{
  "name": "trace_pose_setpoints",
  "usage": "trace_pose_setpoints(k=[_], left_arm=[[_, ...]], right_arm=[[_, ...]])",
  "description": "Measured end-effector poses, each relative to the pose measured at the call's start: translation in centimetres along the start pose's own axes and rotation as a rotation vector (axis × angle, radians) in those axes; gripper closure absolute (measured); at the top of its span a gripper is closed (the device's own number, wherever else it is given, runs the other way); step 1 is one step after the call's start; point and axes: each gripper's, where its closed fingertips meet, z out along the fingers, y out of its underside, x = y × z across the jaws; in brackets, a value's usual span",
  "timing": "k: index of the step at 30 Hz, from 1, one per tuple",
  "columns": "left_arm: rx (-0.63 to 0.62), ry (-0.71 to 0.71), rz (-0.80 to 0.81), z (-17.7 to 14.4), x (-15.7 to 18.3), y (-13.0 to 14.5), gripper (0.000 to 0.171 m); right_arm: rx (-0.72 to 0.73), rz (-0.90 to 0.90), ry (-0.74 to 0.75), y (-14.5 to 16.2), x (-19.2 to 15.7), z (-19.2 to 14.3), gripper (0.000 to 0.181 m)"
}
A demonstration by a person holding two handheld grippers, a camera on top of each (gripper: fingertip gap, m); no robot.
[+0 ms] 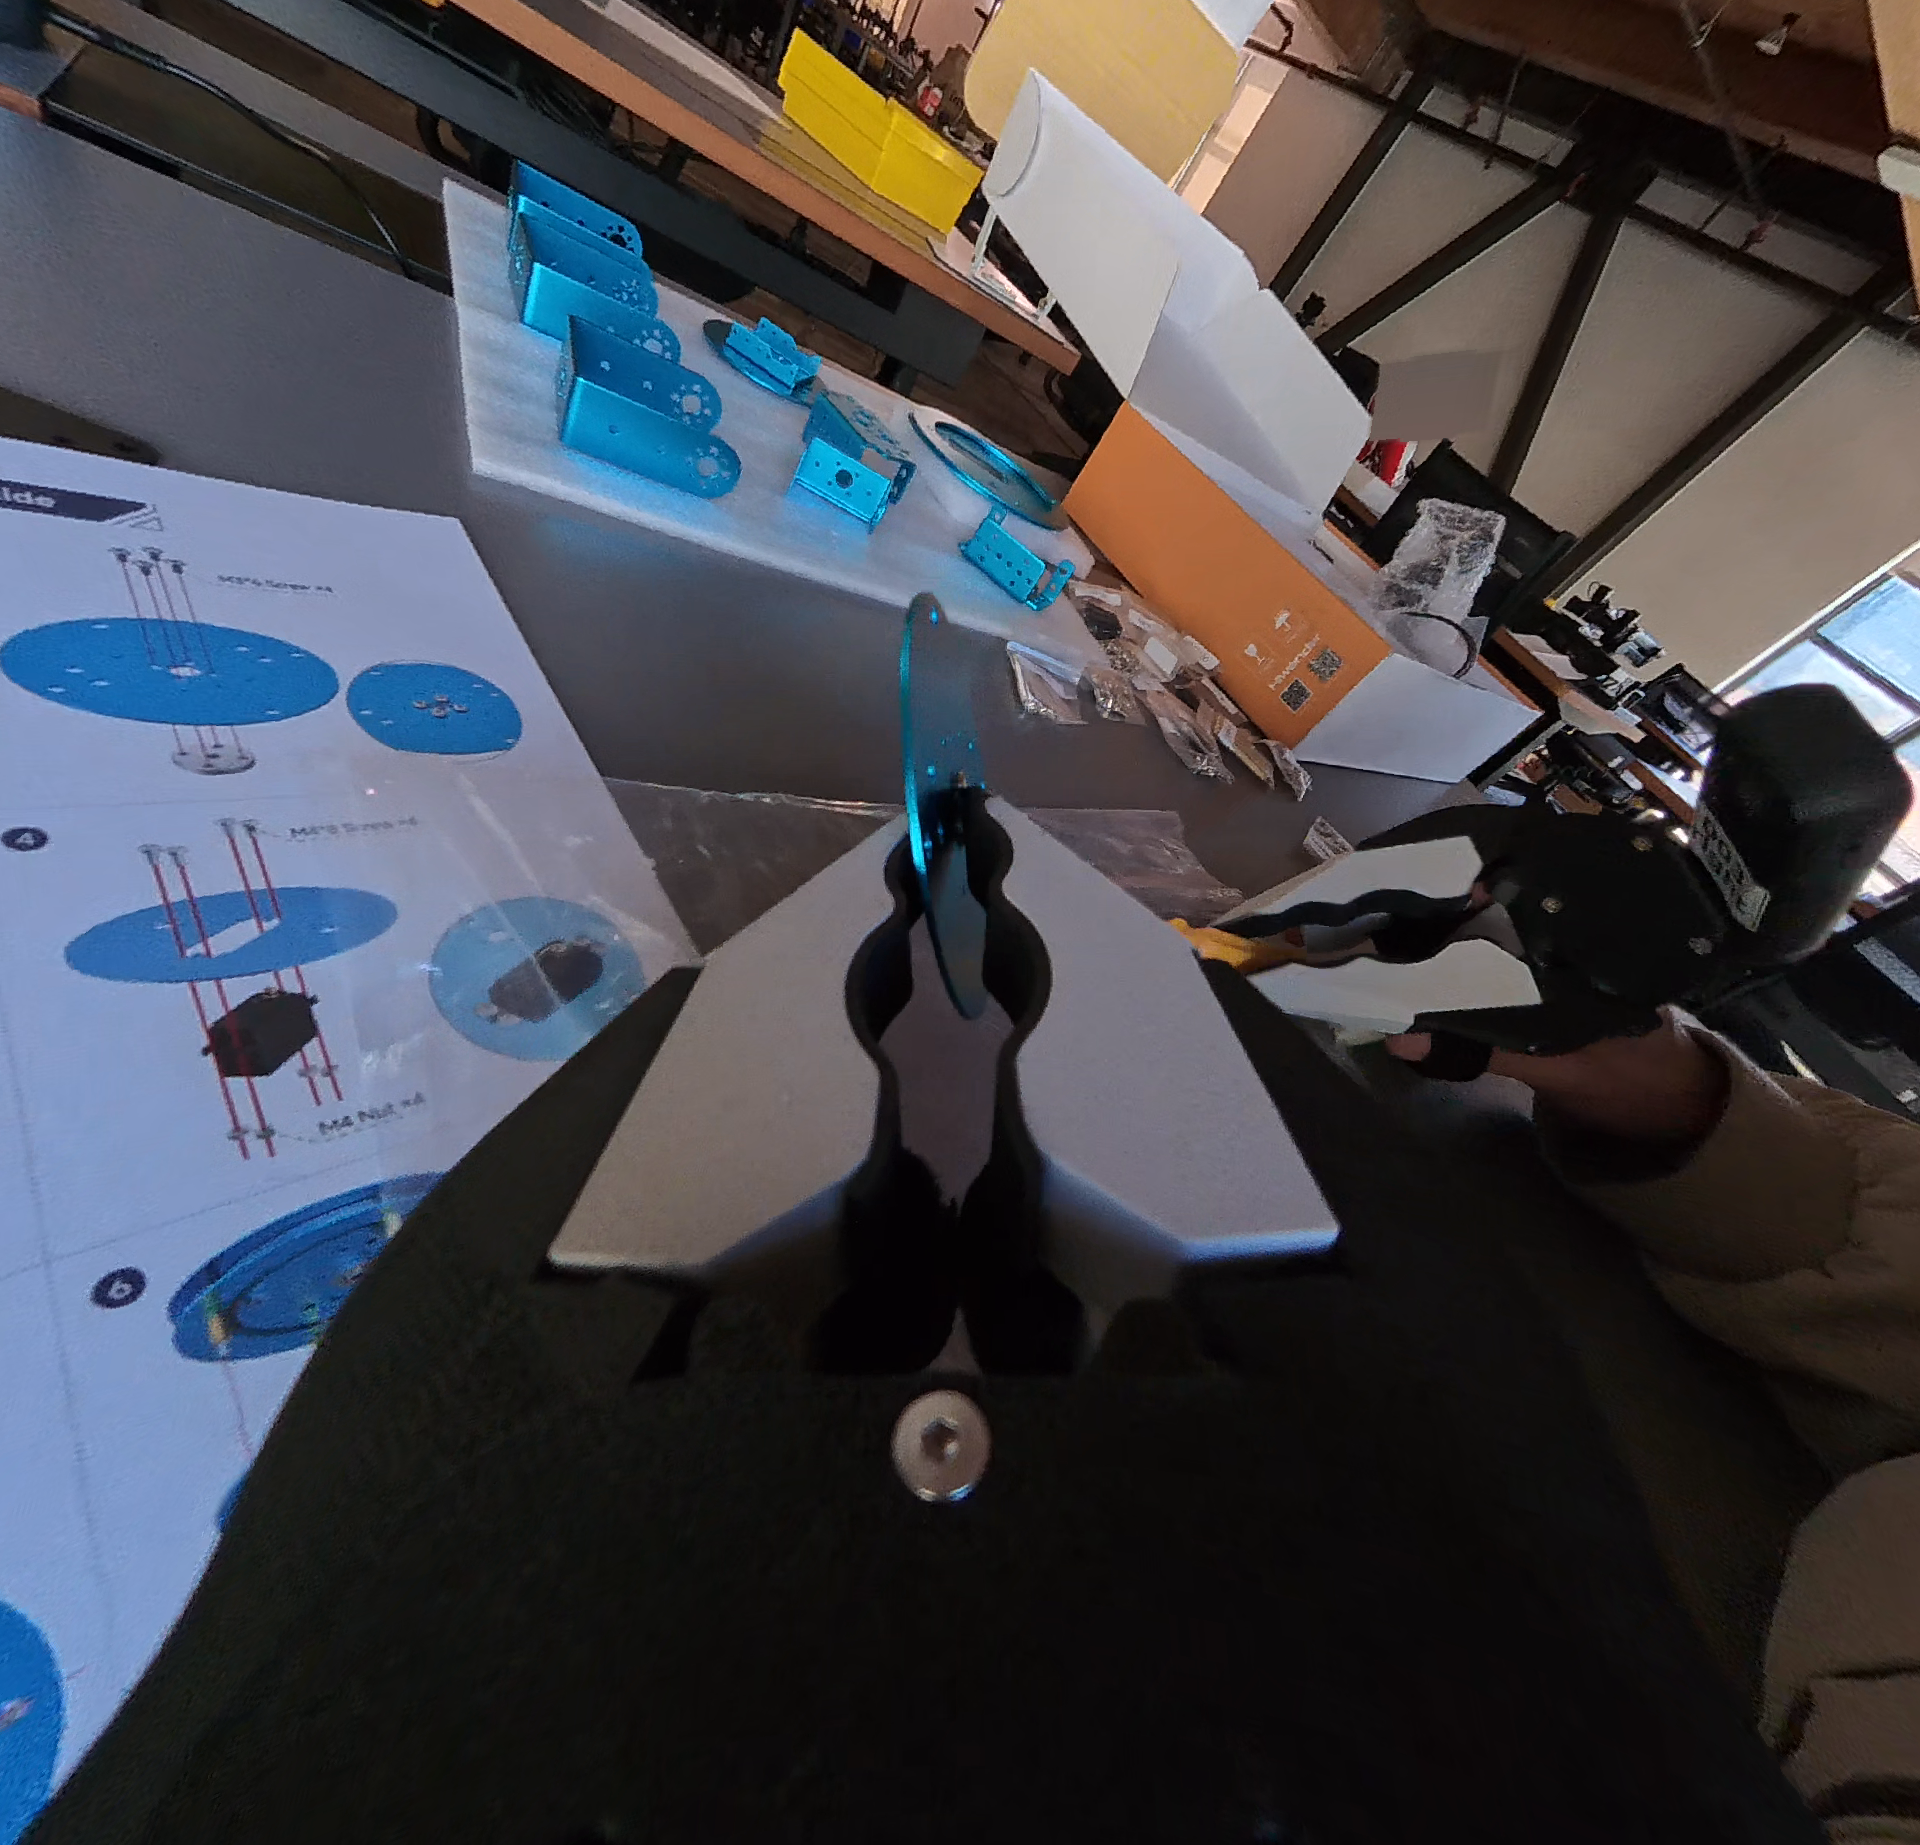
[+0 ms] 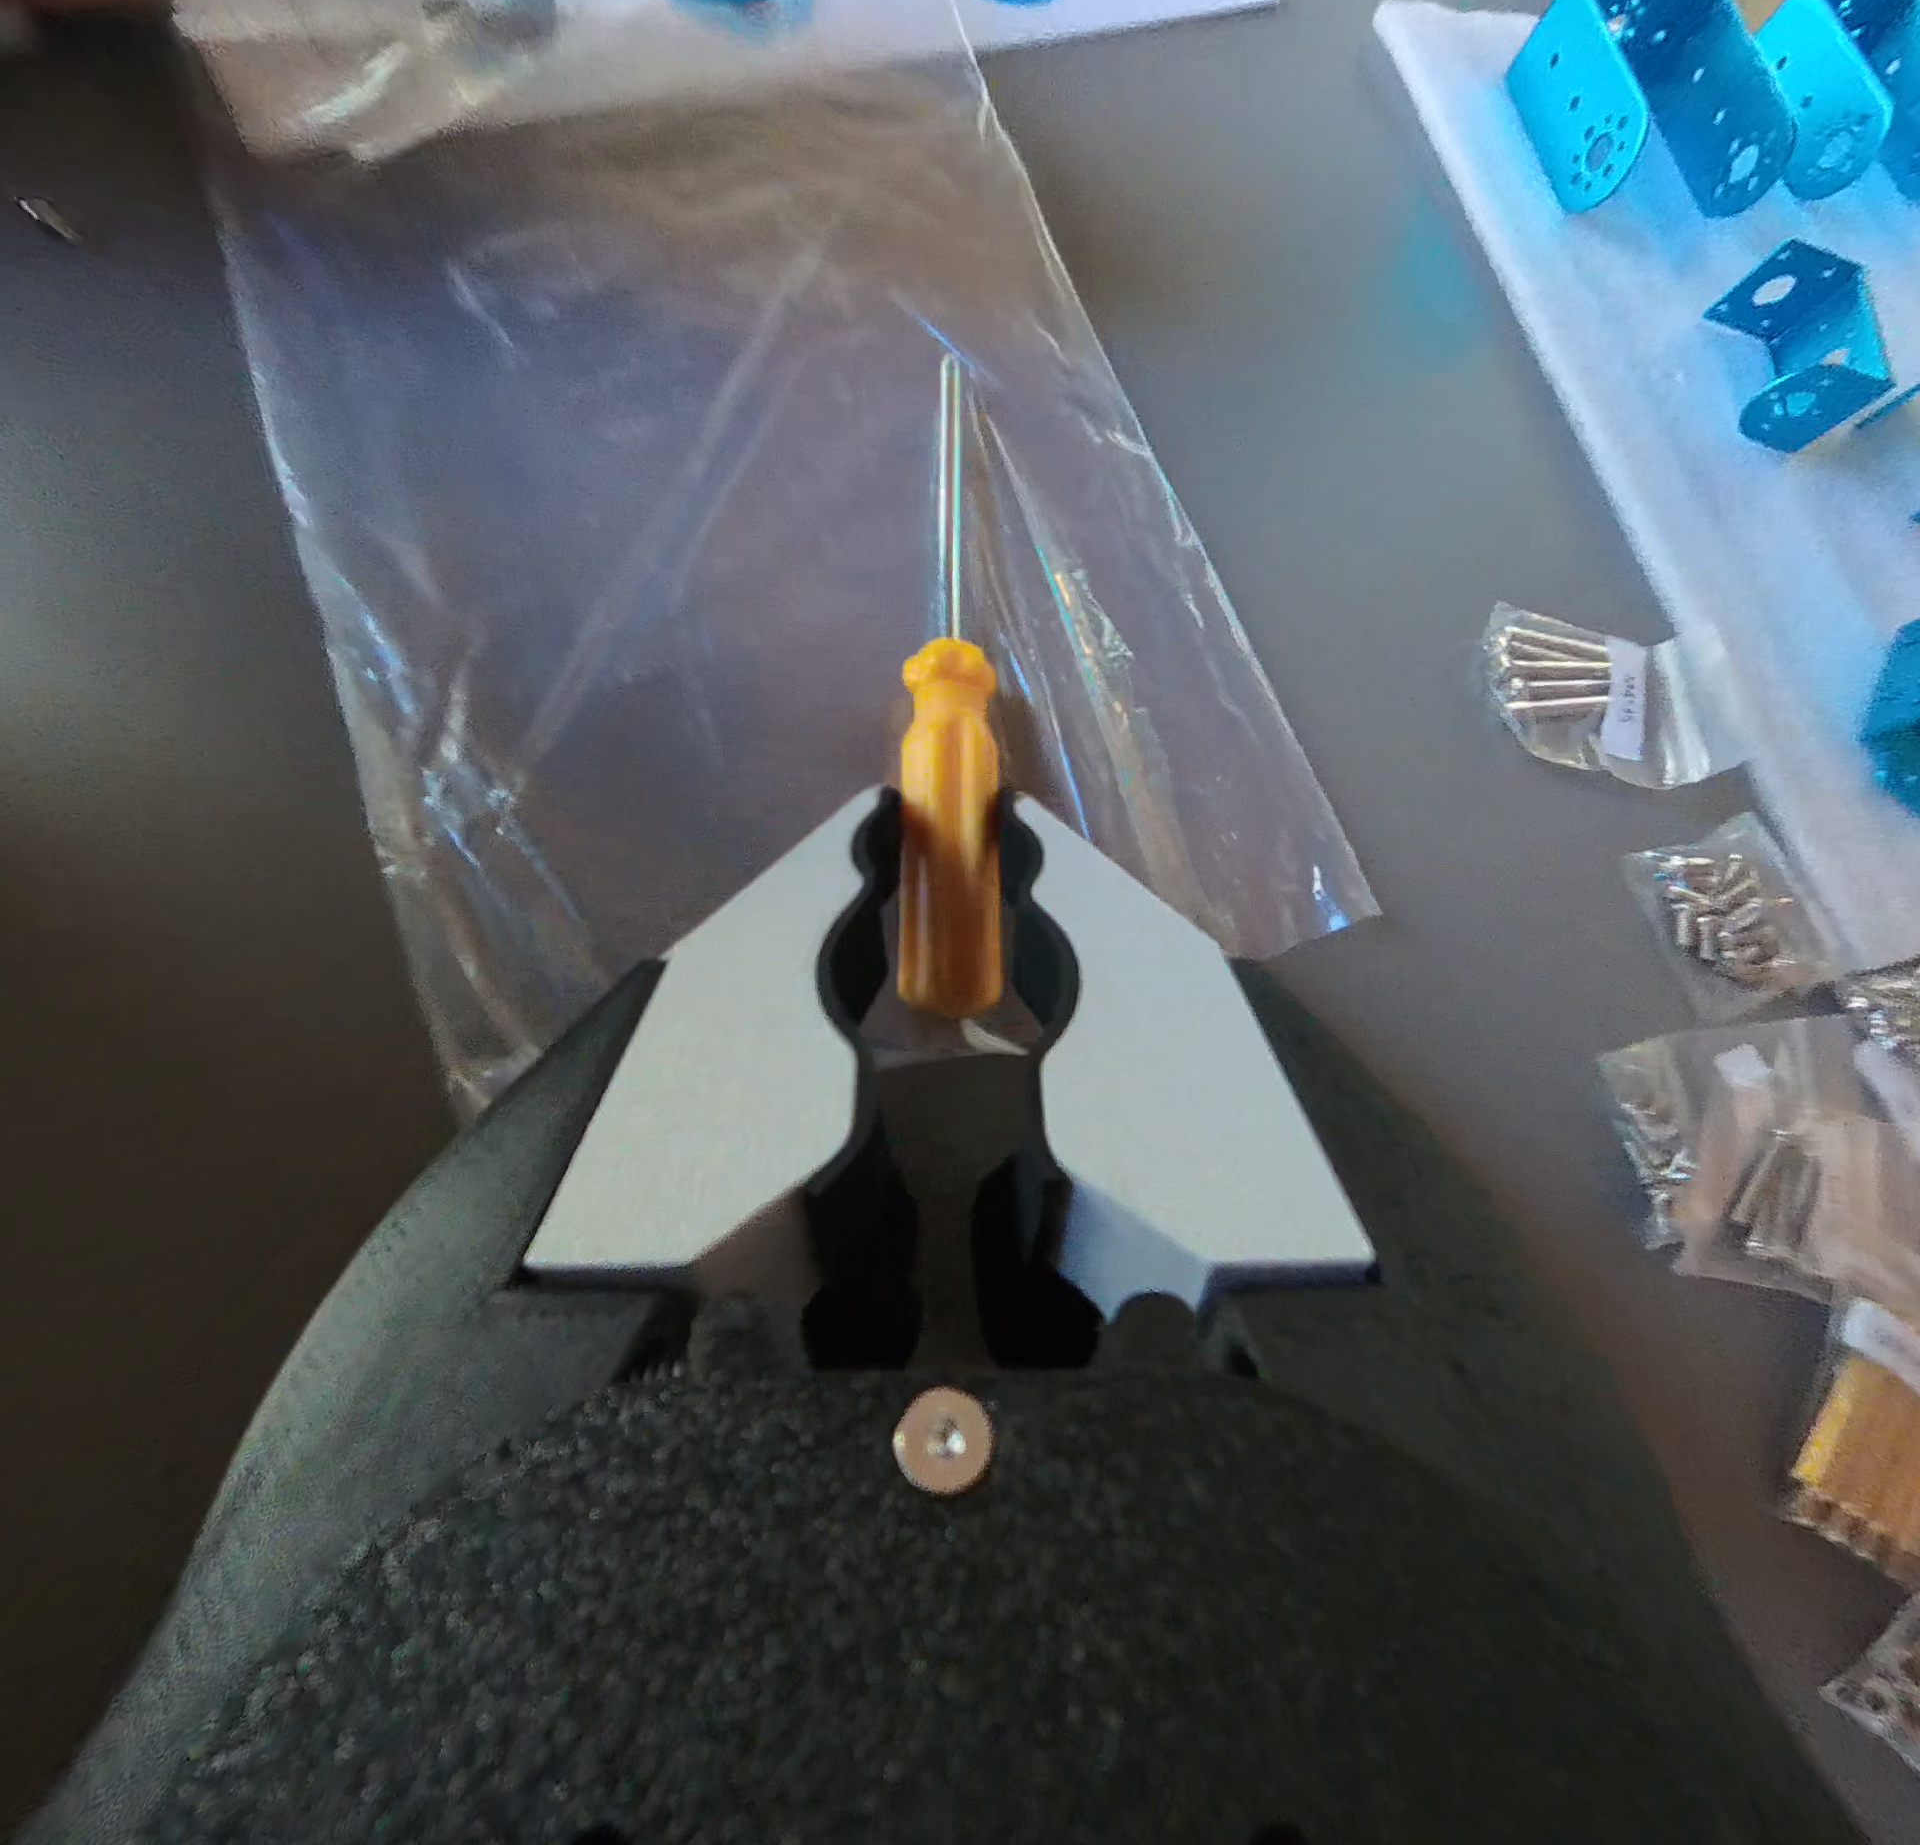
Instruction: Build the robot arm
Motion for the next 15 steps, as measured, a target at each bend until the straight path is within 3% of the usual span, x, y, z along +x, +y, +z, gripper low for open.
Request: trace_pose_setpoints(k=[3, 6, 11, 15], left_arm=[[0.009, 0.001, 0.003, -0.1, 0.0, -0.1, 0.166], [0.015, -0.015, 0.074, -0.2, 0.5, -0.1, 0.167], [0.014, -0.127, 0.447, -0.4, 2.1, 0.3, 0.167], [0.010, -0.150, 0.590, 0.0, 3.2, 0.7, 0.166]], right_arm=[[0.000, -0.053, 0.036, -0.5, -0.2, 0.1, 0.164], [0.066, -0.065, 0.050, -3.3, -1.7, -1.5, 0.164], [0.166, 0.113, -0.082, -6.5, -4.6, -3.0, 0.164], [0.157, 0.143, -0.077, -6.3, -4.8, -3.0, 0.164]])
